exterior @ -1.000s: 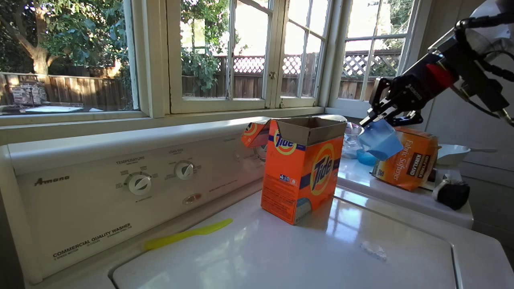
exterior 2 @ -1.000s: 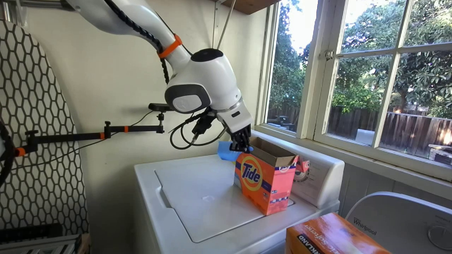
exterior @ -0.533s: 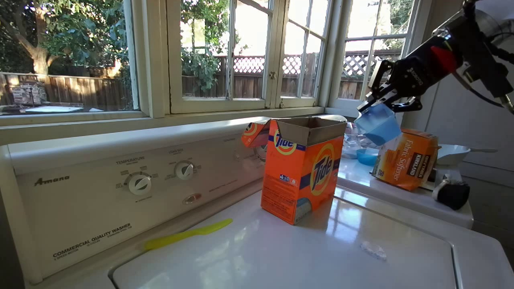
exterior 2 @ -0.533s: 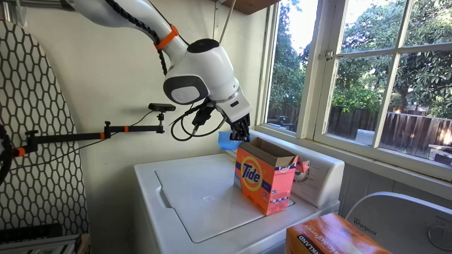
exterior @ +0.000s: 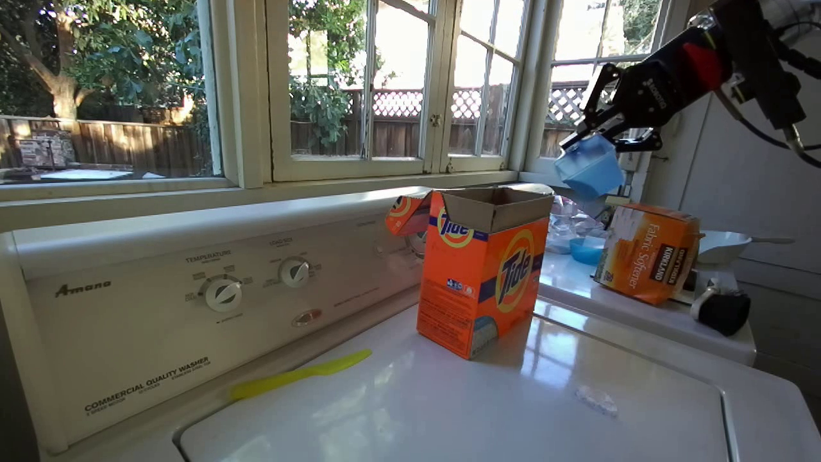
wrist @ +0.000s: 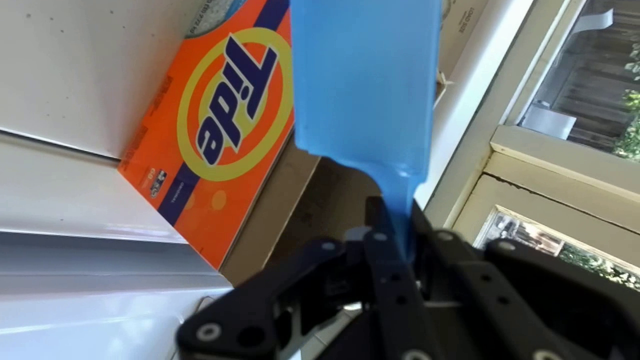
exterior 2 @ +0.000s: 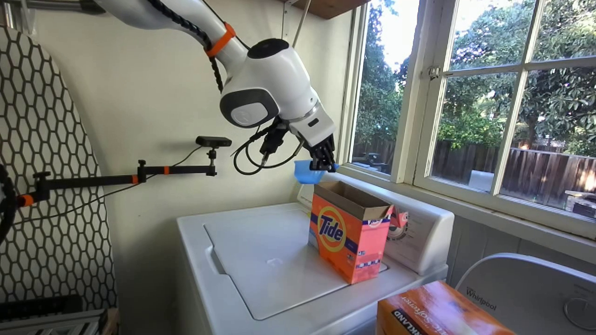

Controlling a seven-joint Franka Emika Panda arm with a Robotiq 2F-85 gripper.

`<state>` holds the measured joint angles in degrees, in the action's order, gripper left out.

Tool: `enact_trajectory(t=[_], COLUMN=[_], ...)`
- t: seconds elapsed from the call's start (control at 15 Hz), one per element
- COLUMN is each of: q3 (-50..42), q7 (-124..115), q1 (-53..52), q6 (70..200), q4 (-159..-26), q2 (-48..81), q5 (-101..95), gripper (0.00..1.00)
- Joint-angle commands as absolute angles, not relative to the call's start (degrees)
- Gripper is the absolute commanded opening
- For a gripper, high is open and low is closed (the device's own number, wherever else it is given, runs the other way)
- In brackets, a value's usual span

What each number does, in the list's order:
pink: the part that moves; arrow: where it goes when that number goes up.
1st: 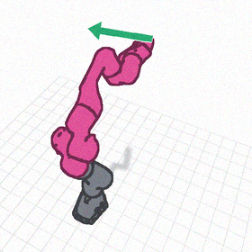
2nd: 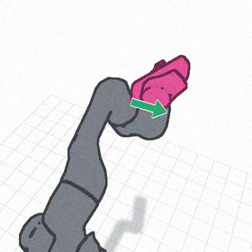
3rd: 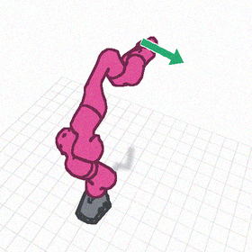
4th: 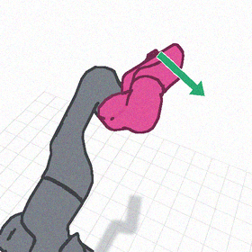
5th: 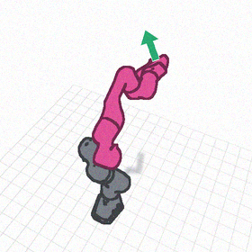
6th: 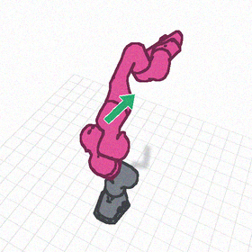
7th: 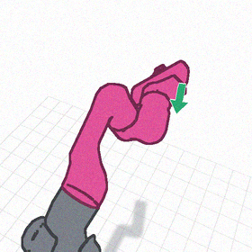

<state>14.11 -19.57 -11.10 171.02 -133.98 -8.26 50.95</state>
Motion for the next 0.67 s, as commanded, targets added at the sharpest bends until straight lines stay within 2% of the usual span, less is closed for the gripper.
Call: enact_trajectory(t=[0.0,0.6], q3=[14.6,14.7], q7=[-20.2,-23.4], q1=[-11.3,-11.2], q6=[173.5,181.5], q4=[-132.3,-129.0], q2=[-7.6,-3.7], q5=[51.0,45.4], gripper=[0.03,0.03])
